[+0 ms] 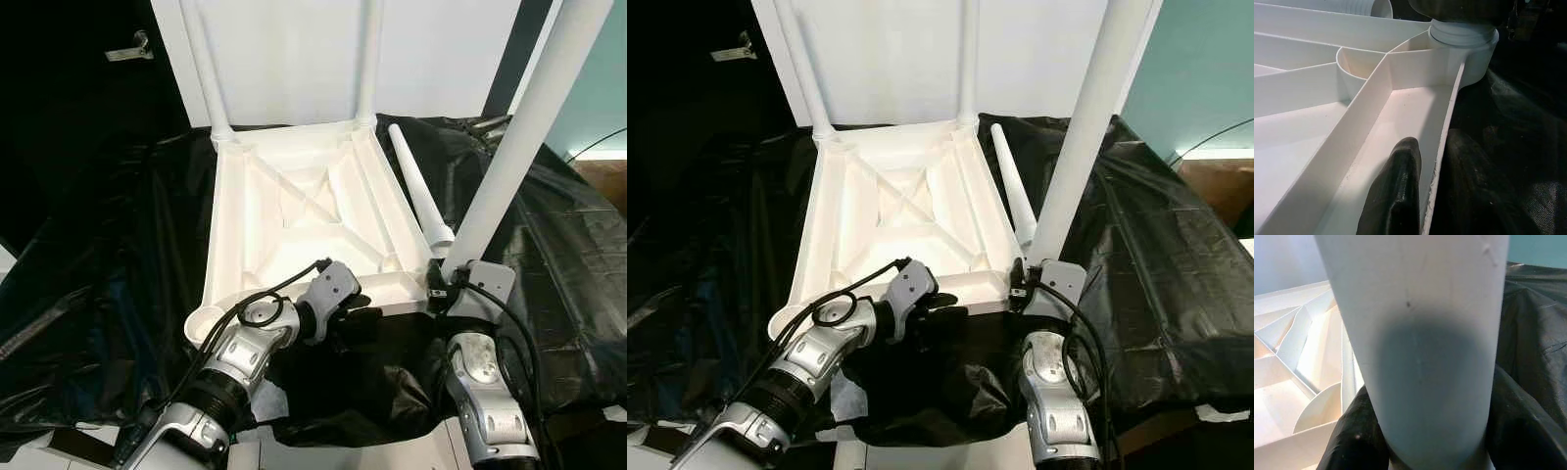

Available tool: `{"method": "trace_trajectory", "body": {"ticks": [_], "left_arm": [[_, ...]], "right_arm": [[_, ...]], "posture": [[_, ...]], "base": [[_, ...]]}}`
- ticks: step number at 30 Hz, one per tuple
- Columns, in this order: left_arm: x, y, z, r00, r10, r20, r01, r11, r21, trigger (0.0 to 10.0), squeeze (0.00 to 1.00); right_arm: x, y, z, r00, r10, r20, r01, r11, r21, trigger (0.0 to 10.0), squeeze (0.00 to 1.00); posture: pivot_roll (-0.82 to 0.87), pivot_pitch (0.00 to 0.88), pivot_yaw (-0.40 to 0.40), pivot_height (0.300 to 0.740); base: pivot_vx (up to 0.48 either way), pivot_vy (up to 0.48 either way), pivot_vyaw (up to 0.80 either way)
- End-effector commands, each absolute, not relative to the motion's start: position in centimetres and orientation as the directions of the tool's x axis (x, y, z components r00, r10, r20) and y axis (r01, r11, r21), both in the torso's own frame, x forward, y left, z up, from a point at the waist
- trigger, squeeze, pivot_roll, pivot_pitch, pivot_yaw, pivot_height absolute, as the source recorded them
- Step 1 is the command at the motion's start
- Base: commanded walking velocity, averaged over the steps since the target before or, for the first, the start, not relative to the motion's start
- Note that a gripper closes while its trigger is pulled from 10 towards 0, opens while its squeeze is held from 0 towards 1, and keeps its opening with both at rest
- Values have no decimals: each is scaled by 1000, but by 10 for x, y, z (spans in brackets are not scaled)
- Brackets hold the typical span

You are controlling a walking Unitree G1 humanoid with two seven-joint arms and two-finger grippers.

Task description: Building children table

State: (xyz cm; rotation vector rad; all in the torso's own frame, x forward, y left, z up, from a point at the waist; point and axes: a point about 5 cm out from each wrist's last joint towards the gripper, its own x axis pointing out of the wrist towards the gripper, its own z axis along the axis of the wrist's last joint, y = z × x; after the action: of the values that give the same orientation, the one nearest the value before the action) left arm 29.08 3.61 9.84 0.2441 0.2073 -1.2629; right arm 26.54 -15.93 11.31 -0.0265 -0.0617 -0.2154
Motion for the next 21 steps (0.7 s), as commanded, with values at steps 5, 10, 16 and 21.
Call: {"method": "trace_trajectory", "body": {"ticks": [5, 10, 16, 21], "left_arm": [[278, 36, 81, 190, -919, -345, 979, 204, -5, 10000, 0], [276, 36, 80, 190, -920, -343, 979, 205, -9, 10000, 0], [274, 35, 80, 187, -922, -340, 979, 204, -16, 10000, 0], [274, 34, 80, 182, -922, -341, 979, 201, -20, 10000, 0]], "right_arm": [[264, -173, 101, 963, -269, 14, 269, 958, -100, 10000, 1000], [267, -173, 103, 971, -240, 7, 240, 968, -72, 10000, 1000], [267, -180, 107, 992, -122, 21, 124, 985, -123, 10000, 0], [266, -184, 107, 986, 158, -48, -163, 977, -134, 10000, 0]], "posture": [[-60, 0, -3, 740], [-63, 0, -4, 740], [-74, 13, 1, 740], [-87, 14, 9, 740]], "base": [[0, 0, 0], [0, 0, 0], [0, 0, 0], [0, 0, 0]]}}
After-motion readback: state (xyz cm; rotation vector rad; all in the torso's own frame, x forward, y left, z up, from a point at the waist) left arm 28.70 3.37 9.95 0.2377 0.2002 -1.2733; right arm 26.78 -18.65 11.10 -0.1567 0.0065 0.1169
